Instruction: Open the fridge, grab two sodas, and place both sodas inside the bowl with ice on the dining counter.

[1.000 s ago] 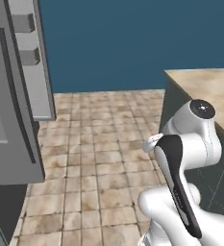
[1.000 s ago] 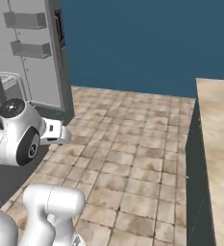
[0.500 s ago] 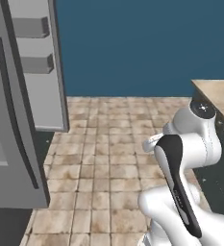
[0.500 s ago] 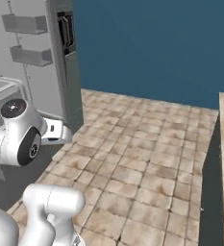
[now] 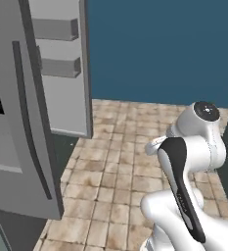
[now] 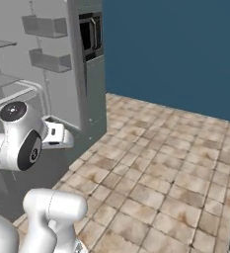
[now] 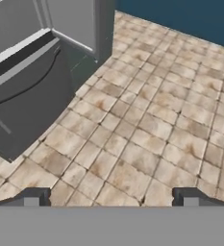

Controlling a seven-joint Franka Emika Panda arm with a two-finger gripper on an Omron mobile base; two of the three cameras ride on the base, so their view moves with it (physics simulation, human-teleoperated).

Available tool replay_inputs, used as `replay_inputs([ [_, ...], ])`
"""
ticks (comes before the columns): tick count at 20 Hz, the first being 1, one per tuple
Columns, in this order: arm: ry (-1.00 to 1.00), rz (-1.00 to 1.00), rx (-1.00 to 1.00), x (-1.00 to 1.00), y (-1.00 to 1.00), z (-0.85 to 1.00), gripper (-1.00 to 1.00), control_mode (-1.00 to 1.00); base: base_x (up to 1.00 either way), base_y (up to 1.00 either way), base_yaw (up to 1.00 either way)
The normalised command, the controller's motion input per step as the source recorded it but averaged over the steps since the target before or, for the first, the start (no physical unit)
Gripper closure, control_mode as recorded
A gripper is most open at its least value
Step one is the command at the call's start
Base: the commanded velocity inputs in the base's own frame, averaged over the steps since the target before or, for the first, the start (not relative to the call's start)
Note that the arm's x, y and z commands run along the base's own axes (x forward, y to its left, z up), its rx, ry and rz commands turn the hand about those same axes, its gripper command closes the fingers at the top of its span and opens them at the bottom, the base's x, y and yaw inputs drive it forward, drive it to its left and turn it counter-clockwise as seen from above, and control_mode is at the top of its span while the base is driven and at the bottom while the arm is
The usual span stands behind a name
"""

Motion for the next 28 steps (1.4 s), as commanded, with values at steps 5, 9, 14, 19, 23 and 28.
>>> replay_inputs([
  [5, 0.0, 0.0, 0.0, 0.0, 0.0, 0.0, -1.0, 1.0, 0.69, 0.1, 0.3],
  [9, 0.0, 0.0, 0.0, 0.0, 0.0, 0.0, -1.0, 1.0, 0.57, 0.18, 0.33],
  [14, 0.0, 0.0, 0.0, 0.0, 0.0, 0.0, -1.0, 1.0, 0.54, 0.14, 0.35],
  [19, 0.0, 0.0, 0.0, 0.0, 0.0, 0.0, -1.0, 1.0, 0.61, 0.05, 0.35],
  [23, 0.0, 0.0, 0.0, 0.0, 0.0, 0.0, -1.0, 1.0, 0.65, 0.0, 0.35],
  [28, 0.0, 0.0, 0.0, 0.0, 0.0, 0.0, -1.0, 1.0, 0.64, 0.0, 0.36],
])
